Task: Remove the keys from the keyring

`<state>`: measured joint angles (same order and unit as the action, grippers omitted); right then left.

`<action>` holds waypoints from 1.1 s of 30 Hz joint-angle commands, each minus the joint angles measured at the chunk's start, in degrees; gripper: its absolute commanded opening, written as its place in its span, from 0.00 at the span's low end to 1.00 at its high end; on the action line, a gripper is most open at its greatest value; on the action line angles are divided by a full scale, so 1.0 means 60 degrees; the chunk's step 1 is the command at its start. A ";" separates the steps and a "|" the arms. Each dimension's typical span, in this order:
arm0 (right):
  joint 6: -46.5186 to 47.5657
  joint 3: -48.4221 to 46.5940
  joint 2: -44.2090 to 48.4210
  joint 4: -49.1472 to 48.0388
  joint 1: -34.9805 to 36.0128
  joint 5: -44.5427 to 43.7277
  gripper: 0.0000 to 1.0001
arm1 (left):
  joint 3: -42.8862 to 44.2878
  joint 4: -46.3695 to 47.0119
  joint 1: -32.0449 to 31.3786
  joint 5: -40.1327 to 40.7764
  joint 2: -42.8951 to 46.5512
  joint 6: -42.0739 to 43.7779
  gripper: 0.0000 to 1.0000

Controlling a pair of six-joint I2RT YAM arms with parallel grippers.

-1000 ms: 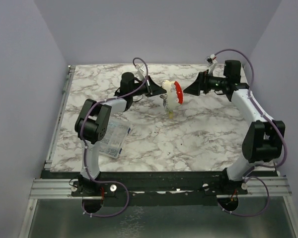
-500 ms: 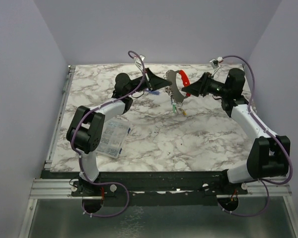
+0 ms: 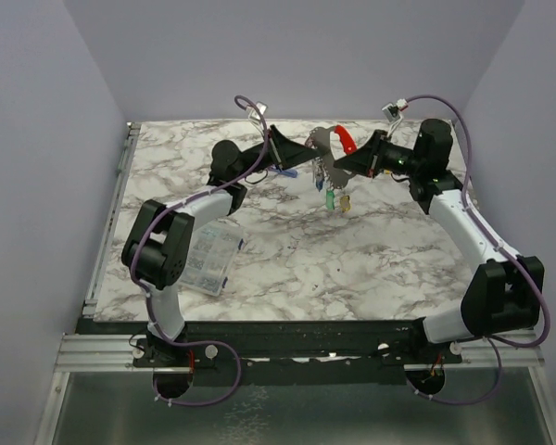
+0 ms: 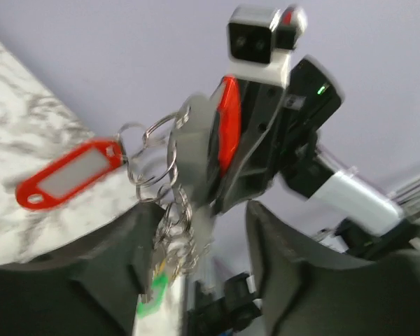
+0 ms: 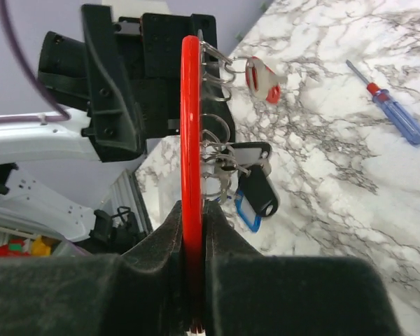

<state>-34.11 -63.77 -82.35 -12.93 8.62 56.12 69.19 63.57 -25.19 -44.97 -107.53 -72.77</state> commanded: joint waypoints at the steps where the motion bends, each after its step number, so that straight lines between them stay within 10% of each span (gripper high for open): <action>1: 0.2724 -0.1547 0.0164 0.3410 -0.0081 0.0056 0.01 | -0.0864 -0.1359 0.0416 -0.0965 0.0996 0.2056 0.66; 6: 0.5882 -0.2486 0.0359 0.7105 -0.0202 0.0248 0.01 | -0.1311 -0.4710 0.1289 -0.1391 0.2101 0.5150 0.77; 13: 1.0645 -0.3981 0.0343 1.1712 -0.0203 0.0572 0.01 | -0.0694 -1.1346 0.1598 -0.0738 0.3626 1.3023 0.86; 22: 1.5179 -0.5168 0.0011 1.5757 0.0035 -0.0351 0.01 | -0.1263 -1.2025 0.0661 0.0007 0.5229 1.6684 0.99; 33: 1.5827 -0.5721 0.0080 1.5719 0.0720 -0.0863 0.01 | -0.1298 -1.1653 -0.1693 0.0180 0.4531 1.7478 0.96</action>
<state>57.63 -96.42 -81.97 80.07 11.25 52.36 62.74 -7.51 -31.79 -45.63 -78.85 28.53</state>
